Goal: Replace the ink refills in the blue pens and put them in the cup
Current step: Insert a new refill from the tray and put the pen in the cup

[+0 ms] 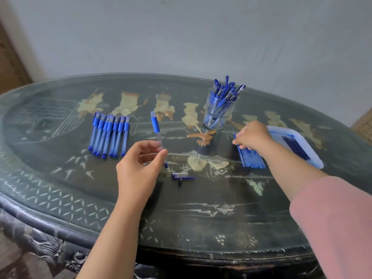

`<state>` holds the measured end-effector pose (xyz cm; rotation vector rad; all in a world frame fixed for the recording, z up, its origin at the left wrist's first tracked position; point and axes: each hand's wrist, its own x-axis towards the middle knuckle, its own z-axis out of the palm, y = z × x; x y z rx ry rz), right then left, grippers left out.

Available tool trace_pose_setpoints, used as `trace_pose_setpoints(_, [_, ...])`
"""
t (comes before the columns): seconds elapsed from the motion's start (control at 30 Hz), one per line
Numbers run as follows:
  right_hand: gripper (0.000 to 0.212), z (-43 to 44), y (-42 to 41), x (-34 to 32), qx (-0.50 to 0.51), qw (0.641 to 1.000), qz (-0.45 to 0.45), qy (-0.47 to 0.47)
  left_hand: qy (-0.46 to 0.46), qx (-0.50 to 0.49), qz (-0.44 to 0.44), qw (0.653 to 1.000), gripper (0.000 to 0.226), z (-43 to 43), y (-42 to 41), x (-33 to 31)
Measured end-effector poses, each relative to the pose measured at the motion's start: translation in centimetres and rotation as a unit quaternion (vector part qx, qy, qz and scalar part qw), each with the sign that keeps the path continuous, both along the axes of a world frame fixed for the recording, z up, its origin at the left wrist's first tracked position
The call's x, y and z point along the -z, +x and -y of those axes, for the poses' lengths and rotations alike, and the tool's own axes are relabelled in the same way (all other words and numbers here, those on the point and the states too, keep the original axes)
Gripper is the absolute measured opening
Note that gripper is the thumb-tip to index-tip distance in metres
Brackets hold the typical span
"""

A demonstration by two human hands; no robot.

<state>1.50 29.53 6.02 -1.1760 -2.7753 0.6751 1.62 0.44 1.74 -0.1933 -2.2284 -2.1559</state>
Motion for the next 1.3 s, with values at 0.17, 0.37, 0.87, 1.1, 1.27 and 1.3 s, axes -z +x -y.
trace_pose_setpoints(0.17, [0.024, -0.1, 0.0, 0.4, -0.013, 1.0, -0.001, 0.009, -0.006, 0.001, -0.002, 1.0, 0.014, 0.1, 0.1, 0.0])
trace_pose_setpoints(0.37, [0.015, -0.1, 0.1, 0.7, -0.043, 0.999, -0.008, 0.03, 0.0, 0.004, 0.002, 1.0, 0.014, 0.1, 0.1, -0.2])
trace_pose_setpoints(0.87, [0.019, -4.6, 11.1, 1.5, 0.103, 0.969, -0.197, 0.106, 0.011, 0.049, -0.054, 0.997, 0.015, -1.3, 3.2, -1.8])
trace_pose_setpoints(1.1, [0.025, -7.0, 13.3, 1.9, 0.137, 0.975, -0.074, 0.159, -0.006, 0.112, -0.066, 0.991, 0.016, -4.0, 6.0, -1.6])
trace_pose_setpoints(1.27, [0.023, -8.2, 12.5, 1.6, 0.139, 0.976, -0.025, 0.167, -0.017, 0.119, -0.056, 0.991, 0.015, -4.7, 6.3, -1.1])
trace_pose_setpoints(1.3, [0.021, -8.4, 12.3, 1.5, 0.142, 0.976, -0.017, 0.167, -0.021, 0.119, -0.055, 0.991, 0.015, -4.8, 6.2, -1.0])
